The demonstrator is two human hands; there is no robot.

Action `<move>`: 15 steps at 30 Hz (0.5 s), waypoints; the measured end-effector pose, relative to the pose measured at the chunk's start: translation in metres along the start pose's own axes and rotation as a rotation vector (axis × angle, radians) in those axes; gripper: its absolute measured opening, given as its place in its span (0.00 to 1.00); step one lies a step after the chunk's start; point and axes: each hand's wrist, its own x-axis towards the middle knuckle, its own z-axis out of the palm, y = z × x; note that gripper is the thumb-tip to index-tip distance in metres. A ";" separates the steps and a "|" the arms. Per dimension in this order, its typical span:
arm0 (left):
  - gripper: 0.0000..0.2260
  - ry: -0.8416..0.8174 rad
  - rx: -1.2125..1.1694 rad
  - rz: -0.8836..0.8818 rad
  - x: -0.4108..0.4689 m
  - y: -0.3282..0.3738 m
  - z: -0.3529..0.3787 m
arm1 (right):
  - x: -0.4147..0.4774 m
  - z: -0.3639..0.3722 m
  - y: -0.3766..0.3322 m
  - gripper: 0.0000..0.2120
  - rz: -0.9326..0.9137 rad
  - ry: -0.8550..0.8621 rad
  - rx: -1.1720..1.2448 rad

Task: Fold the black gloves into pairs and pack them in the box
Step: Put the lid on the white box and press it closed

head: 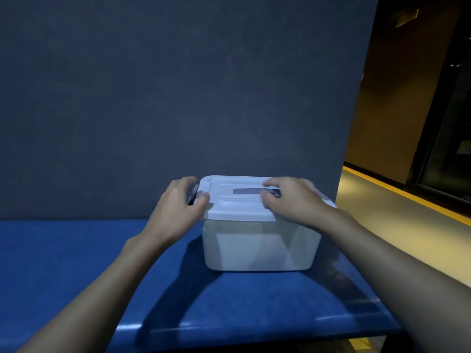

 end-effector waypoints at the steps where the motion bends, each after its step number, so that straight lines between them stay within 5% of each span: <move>1: 0.22 0.001 -0.062 -0.069 0.000 0.000 -0.001 | 0.002 0.005 -0.012 0.21 -0.060 -0.067 0.027; 6: 0.13 -0.071 -0.241 -0.175 -0.002 -0.003 0.008 | 0.016 0.022 -0.040 0.22 -0.182 -0.329 -0.104; 15: 0.06 0.012 -0.501 -0.153 -0.004 0.002 0.020 | 0.018 0.029 -0.038 0.22 -0.179 -0.321 -0.124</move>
